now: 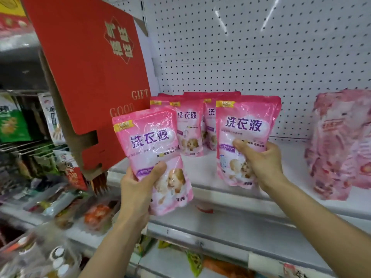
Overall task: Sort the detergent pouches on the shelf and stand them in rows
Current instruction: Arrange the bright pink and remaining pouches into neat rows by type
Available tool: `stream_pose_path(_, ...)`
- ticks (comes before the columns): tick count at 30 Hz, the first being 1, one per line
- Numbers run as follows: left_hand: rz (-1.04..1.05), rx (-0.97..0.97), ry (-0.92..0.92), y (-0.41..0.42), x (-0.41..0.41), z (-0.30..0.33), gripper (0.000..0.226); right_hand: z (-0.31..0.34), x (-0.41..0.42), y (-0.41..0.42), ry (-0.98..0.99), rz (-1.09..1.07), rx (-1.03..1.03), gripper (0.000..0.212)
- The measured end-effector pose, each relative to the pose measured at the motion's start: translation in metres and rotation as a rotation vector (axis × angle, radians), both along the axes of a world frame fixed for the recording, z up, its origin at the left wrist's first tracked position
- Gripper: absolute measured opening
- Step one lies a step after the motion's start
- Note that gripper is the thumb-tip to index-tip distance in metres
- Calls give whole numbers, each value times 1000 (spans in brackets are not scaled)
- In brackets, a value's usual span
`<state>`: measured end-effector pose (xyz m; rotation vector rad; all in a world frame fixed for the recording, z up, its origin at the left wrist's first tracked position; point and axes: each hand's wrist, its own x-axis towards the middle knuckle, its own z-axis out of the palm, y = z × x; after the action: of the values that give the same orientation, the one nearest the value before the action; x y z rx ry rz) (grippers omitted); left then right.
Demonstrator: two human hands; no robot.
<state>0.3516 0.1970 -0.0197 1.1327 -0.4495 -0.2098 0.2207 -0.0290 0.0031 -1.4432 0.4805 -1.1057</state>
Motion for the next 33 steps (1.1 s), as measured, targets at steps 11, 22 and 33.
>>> stream_pose_path(11, 45, 67, -109, -54, 113, 10, 57, -9, 123, -81, 42, -105, 8, 16)
stream_pose_path(22, -107, 193, -167, -104, 214, 1, 43, -17, 134, -82, 124, -101, -86, 18)
stream_pose_path(33, -97, 351, -219, -91, 206, -20, 133, -32, 130, -61, 182, -220, -34, 70)
